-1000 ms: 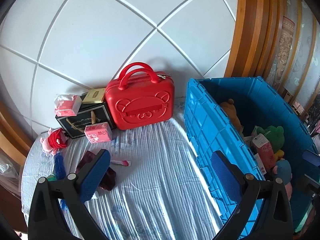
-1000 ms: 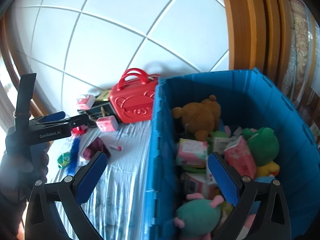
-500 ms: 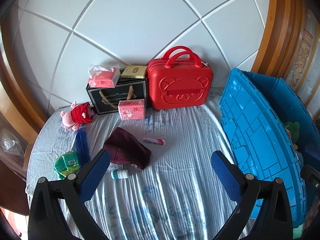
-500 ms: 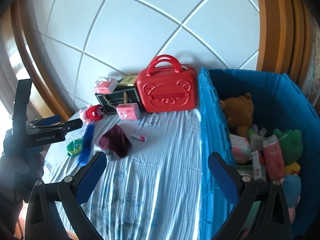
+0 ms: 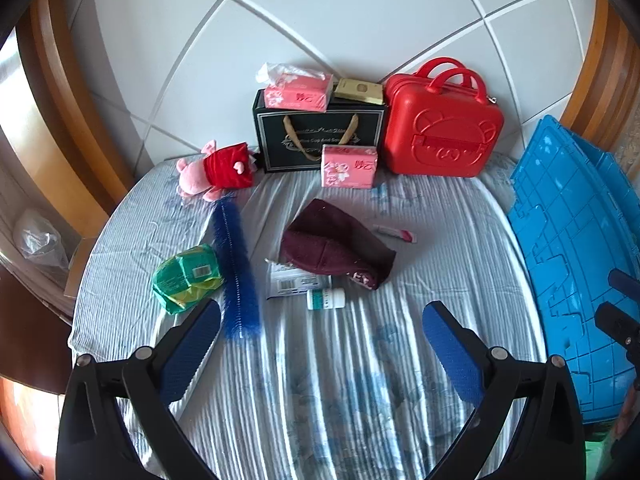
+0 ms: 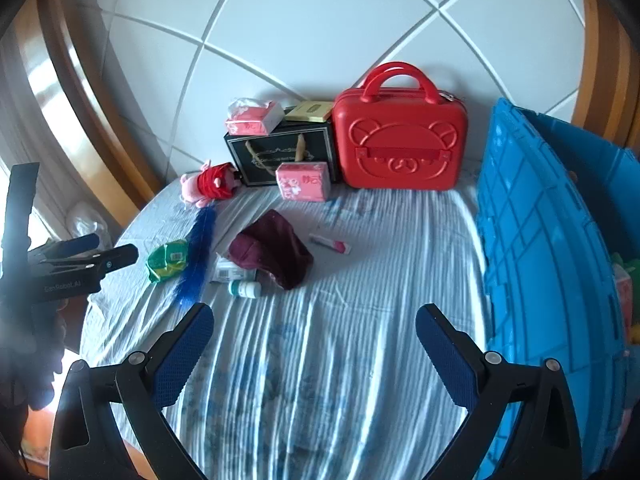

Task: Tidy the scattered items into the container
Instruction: 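Withdraw both open tools from the bin toward the bed, then grasp the green snack bag with the left tool while the right tool grasps the maroon beanie, then lift the snack bag with the left tool while the right tool lifts the beanie, then carry the snack bag with the left tool while the right tool carries the beanie to the bin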

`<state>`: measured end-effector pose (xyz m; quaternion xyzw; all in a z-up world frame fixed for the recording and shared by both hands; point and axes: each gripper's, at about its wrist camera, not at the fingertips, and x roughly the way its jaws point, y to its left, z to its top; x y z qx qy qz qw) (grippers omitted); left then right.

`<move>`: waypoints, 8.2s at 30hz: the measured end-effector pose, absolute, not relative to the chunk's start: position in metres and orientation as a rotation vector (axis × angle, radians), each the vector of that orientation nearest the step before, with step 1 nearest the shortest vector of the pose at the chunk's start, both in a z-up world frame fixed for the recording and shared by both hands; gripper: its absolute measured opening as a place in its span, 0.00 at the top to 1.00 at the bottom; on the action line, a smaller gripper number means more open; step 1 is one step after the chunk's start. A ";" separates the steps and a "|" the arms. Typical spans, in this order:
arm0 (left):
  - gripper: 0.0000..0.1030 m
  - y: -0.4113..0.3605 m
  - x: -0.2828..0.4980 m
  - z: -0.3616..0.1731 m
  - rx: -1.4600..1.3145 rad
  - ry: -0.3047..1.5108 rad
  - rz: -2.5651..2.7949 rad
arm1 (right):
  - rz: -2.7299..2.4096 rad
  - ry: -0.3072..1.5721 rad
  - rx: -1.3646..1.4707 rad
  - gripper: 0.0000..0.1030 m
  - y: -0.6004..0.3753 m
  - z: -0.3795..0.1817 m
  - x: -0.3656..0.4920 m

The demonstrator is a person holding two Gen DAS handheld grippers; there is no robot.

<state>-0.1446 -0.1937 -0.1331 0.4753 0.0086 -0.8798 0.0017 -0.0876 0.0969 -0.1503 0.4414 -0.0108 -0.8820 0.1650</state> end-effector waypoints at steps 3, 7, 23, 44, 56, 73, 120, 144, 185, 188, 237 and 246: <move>0.01 -0.221 -0.143 -0.151 1.522 0.036 -2.718 | -2.492 -0.010 1.277 0.01 0.071 -0.165 -0.095; 0.01 -0.256 -0.143 -0.176 1.555 0.039 -2.668 | -2.461 0.029 1.300 0.01 0.035 -0.188 -0.107; 0.01 -0.379 -0.177 -0.290 1.629 -0.062 -2.605 | -2.389 0.165 1.470 0.01 -0.075 -0.295 -0.176; 0.00 -0.417 -0.272 -0.408 1.672 -0.613 -2.736 | -2.386 0.170 1.616 0.01 -0.104 -0.382 -0.223; 0.06 -0.423 -0.278 -0.414 1.541 -0.535 -2.904 | -2.427 0.058 1.576 0.01 -0.107 -0.402 -0.246; 0.86 -0.410 -0.235 -0.372 1.434 -0.348 -2.979 | -2.414 0.133 1.599 0.75 -0.120 -0.419 -0.267; 0.86 -0.352 -0.088 -0.206 1.201 -0.089 -2.924 | -2.351 -0.020 1.362 0.86 -0.045 -0.252 -0.135; 0.86 -0.311 -0.031 -0.133 1.128 0.110 -2.830 | -2.202 0.051 1.196 0.86 -0.024 -0.160 -0.067; 0.86 -0.189 -0.022 -0.023 0.932 0.080 -2.896 | -2.110 -0.031 0.910 0.86 0.081 -0.038 -0.020; 0.86 -0.175 -0.027 -0.016 0.931 0.061 -2.908 | -2.118 -0.034 0.899 0.86 0.093 -0.034 -0.021; 0.86 0.141 -0.141 0.044 1.005 -0.390 -3.284 | -2.534 -0.297 0.888 0.86 0.374 -0.020 -0.071; 0.86 0.194 -0.157 0.043 1.037 -0.500 -3.344 | -2.603 -0.354 0.941 0.86 0.414 -0.034 -0.087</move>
